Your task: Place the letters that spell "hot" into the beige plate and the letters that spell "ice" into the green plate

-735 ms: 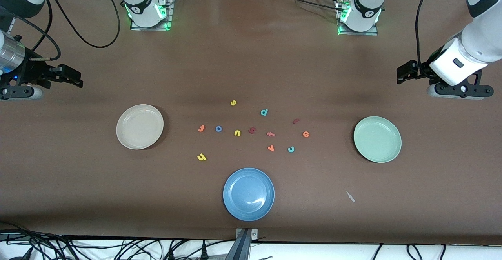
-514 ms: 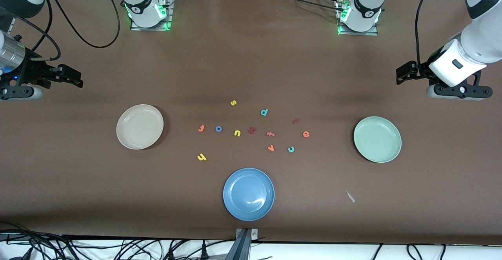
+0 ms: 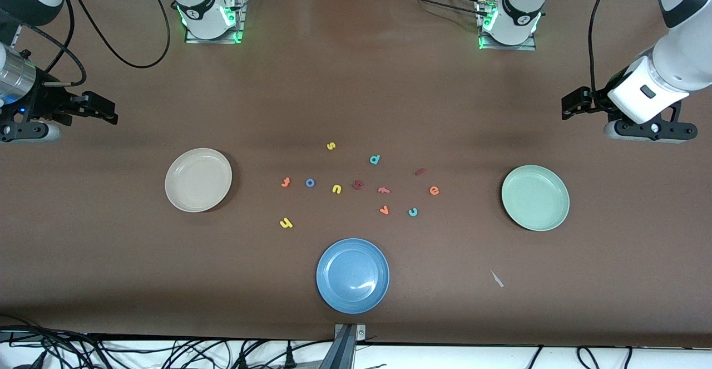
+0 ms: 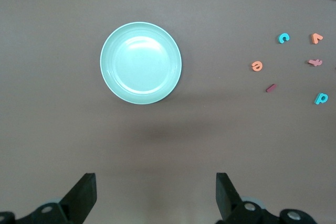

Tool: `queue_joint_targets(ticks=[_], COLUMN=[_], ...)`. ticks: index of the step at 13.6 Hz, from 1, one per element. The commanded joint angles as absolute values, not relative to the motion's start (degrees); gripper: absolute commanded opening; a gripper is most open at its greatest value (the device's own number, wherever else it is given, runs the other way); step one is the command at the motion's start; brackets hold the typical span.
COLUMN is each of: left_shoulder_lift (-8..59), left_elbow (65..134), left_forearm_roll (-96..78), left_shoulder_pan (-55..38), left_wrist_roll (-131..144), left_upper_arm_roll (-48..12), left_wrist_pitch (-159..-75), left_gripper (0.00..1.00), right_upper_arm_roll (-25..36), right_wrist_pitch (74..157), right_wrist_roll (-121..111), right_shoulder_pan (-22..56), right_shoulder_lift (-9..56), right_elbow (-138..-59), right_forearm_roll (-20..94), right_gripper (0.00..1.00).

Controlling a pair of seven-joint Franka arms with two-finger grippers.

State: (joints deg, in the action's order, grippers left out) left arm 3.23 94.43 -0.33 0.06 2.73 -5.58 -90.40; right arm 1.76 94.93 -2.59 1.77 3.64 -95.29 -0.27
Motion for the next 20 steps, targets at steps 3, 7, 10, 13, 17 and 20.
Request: queue_joint_targets(ticks=[3, 7, 10, 13, 17, 20], left_shoulder_lift=[4.13, 4.04, 3.69, 3.87, 3.87, 3.87], left_elbow=[93.78, 93.78, 94.3, 94.22, 94.22, 94.22], left_forearm_roll=[-0.35, -0.35, -0.35, -0.35, -0.35, -0.26], left_shoulder_pan=[0.7, 0.62, 0.62, 0.7, 1.14, 1.41], left_wrist_roll=[0.97, 0.18, 0.09, -3.5, -2.99, -3.6], left_upper_arm_roll=[-5.98, -5.89, -5.89, -5.71, -5.63, -5.63], left_wrist_pitch=[-89.03, -89.12, -89.12, -89.21, -89.21, -88.95], left_gripper=[1.0, 1.0, 1.0, 1.0, 1.0, 1.0], right_upper_arm_roll=[1.67, 1.67, 1.67, 1.67, 1.67, 1.67], right_wrist_pitch=[93.69, 93.69, 93.69, 93.69, 93.69, 93.69], right_wrist_roll=[-2.72, -2.64, -2.64, -2.64, -2.81, -2.81], right_shoulder_pan=[1.41, 1.41, 1.41, 1.41, 1.41, 1.41], right_shoulder_lift=[4.13, 4.13, 4.13, 4.04, 4.13, 4.13], right_elbow=[-94.04, -94.04, -94.04, -94.04, -94.04, -94.04], right_forearm_roll=[0.44, 0.44, 0.44, 0.44, 0.44, 0.44], right_gripper=[1.0, 1.0, 1.0, 1.0, 1.0, 1.0])
